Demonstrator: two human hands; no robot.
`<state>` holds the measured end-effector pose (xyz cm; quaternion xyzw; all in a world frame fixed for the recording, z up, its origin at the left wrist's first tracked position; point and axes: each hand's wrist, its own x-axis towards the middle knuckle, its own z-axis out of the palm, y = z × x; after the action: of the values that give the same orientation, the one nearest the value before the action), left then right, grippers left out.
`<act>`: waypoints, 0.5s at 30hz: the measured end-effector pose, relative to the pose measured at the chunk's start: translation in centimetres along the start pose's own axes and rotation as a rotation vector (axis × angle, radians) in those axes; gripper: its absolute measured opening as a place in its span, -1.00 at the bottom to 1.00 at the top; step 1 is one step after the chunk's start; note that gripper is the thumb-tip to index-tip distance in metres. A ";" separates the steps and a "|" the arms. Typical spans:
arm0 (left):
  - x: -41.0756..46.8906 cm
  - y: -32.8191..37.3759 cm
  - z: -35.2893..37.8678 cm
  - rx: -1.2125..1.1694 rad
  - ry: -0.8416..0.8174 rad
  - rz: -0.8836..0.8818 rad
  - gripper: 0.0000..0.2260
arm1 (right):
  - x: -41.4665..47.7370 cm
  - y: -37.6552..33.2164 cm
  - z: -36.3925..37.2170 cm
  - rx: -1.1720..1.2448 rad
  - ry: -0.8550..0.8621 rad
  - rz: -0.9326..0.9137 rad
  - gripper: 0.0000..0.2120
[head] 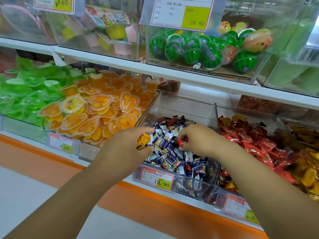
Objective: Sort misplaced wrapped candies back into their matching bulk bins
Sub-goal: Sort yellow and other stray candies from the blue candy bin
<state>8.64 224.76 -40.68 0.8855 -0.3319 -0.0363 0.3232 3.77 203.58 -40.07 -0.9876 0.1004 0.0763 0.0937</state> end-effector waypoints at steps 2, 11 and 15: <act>0.1 0.1 -0.1 0.028 -0.001 -0.002 -0.63 | -0.6 0.4 -0.8 0.216 0.080 -0.018 -0.75; 0.3 0.4 0.2 0.008 0.025 0.000 -0.66 | -5.8 9.1 -5.2 0.361 0.457 0.142 -0.77; 0.5 0.0 0.4 0.040 0.022 0.022 -0.64 | -6.5 11.1 -4.5 0.373 0.419 0.257 -0.81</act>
<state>8.95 224.25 -40.91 0.8884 -0.3388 -0.0164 0.3093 -4.27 193.18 -36.46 -0.9267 0.2541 -0.1374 0.2404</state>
